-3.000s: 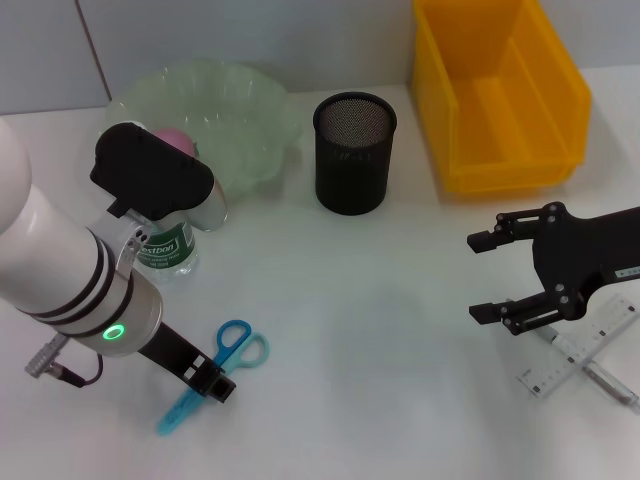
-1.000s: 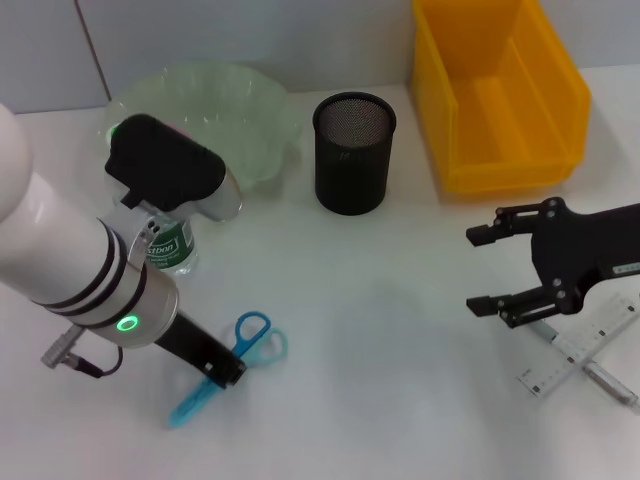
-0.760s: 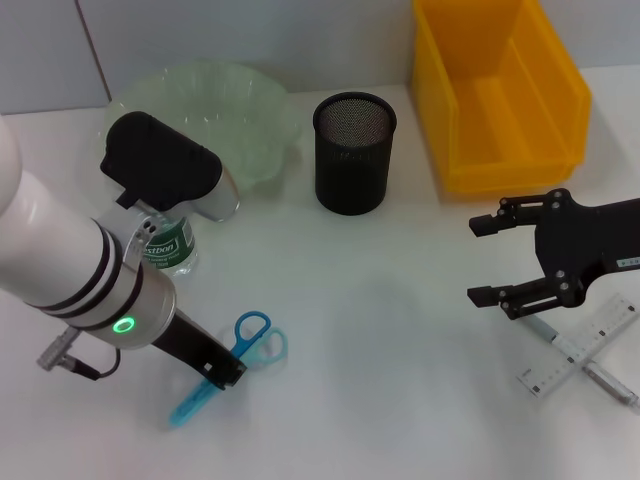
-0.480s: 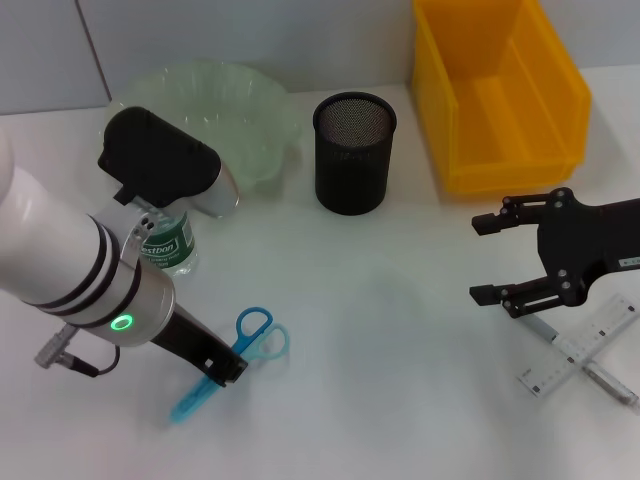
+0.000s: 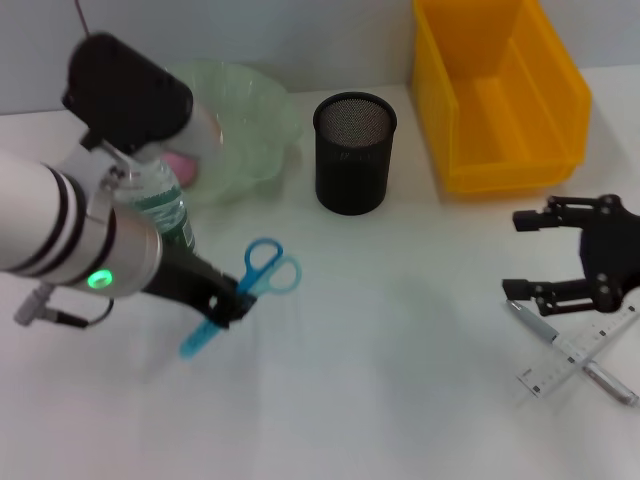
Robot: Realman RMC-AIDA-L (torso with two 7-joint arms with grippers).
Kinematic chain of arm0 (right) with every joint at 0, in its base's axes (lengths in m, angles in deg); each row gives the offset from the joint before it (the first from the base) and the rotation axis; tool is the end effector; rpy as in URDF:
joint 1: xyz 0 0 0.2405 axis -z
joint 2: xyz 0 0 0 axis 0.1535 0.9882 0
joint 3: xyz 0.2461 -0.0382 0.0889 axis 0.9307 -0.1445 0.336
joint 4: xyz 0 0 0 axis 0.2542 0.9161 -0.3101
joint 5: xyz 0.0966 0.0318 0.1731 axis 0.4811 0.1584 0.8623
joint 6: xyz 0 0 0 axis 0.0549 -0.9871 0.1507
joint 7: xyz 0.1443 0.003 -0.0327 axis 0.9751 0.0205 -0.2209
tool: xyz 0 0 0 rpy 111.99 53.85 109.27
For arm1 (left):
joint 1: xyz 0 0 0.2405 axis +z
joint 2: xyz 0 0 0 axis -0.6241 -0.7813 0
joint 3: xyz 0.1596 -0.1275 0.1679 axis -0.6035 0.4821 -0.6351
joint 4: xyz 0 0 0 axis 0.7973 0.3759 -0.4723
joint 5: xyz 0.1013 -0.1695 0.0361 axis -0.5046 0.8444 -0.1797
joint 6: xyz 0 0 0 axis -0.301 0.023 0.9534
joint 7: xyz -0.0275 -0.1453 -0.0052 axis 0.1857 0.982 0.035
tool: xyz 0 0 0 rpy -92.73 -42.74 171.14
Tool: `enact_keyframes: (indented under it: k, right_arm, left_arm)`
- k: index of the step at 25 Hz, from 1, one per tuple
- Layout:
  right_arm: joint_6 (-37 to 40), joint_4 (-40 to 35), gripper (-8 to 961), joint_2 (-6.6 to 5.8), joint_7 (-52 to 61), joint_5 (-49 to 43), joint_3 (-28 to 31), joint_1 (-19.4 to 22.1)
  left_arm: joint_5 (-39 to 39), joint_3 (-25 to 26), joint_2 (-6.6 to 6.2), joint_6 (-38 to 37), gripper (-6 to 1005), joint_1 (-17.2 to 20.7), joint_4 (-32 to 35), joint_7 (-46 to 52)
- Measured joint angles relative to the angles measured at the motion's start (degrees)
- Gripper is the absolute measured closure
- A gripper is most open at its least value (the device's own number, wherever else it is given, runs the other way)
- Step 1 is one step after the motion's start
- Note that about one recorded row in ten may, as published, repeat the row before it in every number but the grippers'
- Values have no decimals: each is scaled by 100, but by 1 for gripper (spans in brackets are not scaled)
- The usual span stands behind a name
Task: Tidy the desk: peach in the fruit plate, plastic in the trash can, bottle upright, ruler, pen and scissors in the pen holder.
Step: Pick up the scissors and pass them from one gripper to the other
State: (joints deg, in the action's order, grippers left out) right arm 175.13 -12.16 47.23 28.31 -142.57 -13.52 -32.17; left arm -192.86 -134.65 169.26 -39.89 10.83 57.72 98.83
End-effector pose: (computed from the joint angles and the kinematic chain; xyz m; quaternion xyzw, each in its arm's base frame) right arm 0.2896 0.2967 0.0605 -0.9666 0.0944 0.1563 0.1799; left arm -0.1488 0.3171 -0.0365 -0.9323 -0.2784 0.1329 0.1888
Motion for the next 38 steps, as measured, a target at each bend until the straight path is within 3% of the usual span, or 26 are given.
enact_keyframes:
  k: [6,21,24,28,31,34,35,38]
  right_arm:
    - [43,105,140,27,-155,287,51,370]
    - [27,594,140,62,-443,290,49,424]
    - [0,642,140,61,-449,288,51,409]
    - [-22,769,140,29,-451,266,51,361]
    - [-28,785,140,26,-451,262,54,343]
    - [-31,791,140,26,-448,254,43,322]
    - [-35,798,140,26,-442,251,32,318]
    - [-57,821,140,26,-424,247,19,304]
  left_arm:
    - [38,269,1,43,769,70,461,-280]
    - [557,370,4,1256,769,269,684,-1200]
    - [1184,432,-2,1902,769,410,605,-1879]
    - [1370,438,-2,2082,769,431,563,-2096]
    - [2178,435,-4,2731,769,441,208,-2988]
    - [2178,435,-4,2731,770,441,208,-2988]
    - [3240,439,-4,3192,770,450,-251,-4109]
    - [3583,440,-1,3316,770,451,-421,-4507]
